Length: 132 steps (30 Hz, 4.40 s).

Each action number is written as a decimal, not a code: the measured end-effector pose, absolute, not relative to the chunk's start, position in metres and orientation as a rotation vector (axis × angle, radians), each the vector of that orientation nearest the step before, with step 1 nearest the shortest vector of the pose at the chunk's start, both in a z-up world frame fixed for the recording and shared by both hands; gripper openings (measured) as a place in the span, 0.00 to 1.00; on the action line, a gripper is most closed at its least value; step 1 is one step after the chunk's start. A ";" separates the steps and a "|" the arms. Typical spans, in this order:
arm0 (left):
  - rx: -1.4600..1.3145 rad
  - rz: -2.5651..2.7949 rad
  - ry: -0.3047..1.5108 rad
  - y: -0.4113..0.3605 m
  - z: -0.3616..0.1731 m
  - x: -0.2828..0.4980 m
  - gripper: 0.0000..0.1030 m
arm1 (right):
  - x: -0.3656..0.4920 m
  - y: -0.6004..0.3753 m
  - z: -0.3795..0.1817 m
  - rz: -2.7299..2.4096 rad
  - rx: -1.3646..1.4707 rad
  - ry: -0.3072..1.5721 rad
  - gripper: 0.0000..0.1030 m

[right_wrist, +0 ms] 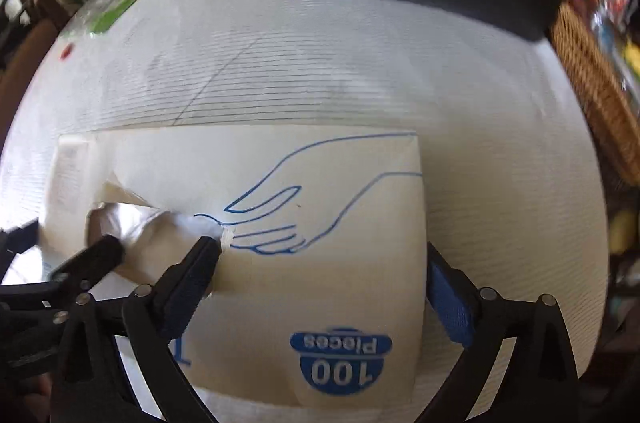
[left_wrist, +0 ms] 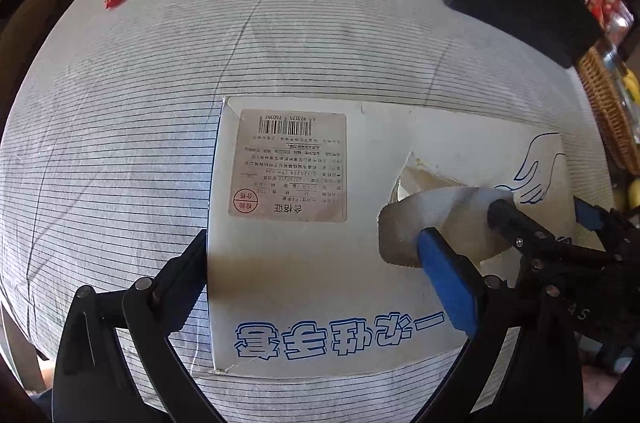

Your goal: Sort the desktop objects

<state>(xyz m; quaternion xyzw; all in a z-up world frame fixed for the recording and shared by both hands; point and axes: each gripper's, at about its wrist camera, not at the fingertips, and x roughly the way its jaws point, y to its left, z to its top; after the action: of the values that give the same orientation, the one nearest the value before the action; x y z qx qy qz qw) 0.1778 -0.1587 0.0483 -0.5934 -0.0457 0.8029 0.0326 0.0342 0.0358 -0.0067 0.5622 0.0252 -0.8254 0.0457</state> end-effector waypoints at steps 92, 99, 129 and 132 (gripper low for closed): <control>-1.523 2.410 -0.038 0.034 0.130 -0.357 0.95 | -0.376 0.232 0.140 -2.640 1.394 -0.044 0.47; -1.470 2.446 0.069 0.012 0.139 -0.321 0.95 | -0.363 0.257 0.162 -2.643 1.320 -0.220 0.51; -1.681 2.770 -0.296 -0.418 0.050 -0.063 0.95 | -0.138 -0.097 0.152 -2.228 1.192 0.014 0.70; -1.691 2.753 -0.383 -0.418 0.038 -0.086 0.95 | -0.132 -0.134 0.128 -2.219 1.233 0.000 0.70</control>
<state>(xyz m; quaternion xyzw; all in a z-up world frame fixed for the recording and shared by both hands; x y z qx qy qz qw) -0.0858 -0.4184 0.0383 -0.5189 -0.1174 0.8449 -0.0559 -0.1324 -0.1342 0.1281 0.4636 -0.0002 -0.8348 0.2969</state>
